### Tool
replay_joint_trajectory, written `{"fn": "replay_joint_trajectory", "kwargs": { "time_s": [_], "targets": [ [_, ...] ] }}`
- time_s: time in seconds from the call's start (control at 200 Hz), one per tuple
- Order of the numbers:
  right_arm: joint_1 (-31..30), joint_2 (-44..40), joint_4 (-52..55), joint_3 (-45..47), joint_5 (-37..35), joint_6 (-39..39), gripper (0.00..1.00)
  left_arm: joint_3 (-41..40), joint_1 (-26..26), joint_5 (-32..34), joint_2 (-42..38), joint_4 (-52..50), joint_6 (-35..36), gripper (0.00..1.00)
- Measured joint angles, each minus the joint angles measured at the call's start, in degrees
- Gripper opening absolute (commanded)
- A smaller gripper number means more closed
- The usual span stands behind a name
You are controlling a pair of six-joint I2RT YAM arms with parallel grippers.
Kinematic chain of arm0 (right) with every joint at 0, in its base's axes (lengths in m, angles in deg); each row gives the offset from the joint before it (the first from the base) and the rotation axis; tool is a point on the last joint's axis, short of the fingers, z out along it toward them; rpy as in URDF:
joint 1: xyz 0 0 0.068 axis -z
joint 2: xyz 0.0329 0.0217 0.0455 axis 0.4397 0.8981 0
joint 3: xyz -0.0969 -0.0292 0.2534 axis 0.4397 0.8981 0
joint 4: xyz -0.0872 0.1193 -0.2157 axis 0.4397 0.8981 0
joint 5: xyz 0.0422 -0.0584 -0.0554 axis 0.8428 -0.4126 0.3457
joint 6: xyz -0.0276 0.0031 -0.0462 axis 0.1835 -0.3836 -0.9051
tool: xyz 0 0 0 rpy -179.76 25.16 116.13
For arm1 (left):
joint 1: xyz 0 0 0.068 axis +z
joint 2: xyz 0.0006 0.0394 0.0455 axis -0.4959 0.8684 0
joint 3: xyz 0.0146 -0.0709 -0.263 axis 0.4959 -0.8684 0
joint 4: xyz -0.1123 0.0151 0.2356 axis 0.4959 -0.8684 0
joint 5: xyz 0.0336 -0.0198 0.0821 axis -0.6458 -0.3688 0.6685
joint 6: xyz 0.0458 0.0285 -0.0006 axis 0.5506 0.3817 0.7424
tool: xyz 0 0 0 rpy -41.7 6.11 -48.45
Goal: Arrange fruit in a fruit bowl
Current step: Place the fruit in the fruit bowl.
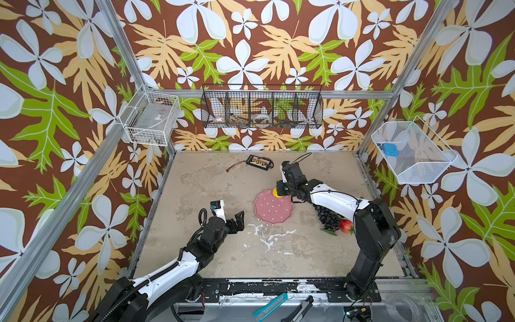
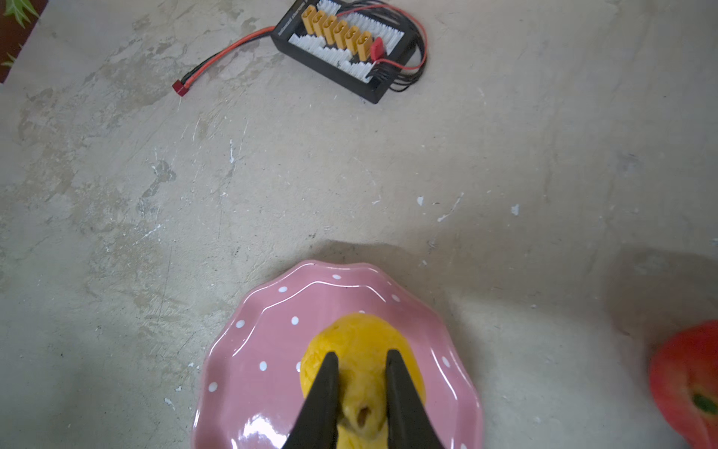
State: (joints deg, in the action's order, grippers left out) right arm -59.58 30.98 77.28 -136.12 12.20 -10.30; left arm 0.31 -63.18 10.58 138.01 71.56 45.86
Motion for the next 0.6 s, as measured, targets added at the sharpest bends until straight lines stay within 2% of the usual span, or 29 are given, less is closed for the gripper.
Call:
{"fn": "replay_joint_trajectory", "kwargs": {
  "time_s": [0.601],
  "targets": [
    [-1.6,6.4,-0.9,-2.9,-4.5,-3.1,0.22,0.0,0.0,0.1,-0.1,-0.2,0.0,1.00]
  ]
}}
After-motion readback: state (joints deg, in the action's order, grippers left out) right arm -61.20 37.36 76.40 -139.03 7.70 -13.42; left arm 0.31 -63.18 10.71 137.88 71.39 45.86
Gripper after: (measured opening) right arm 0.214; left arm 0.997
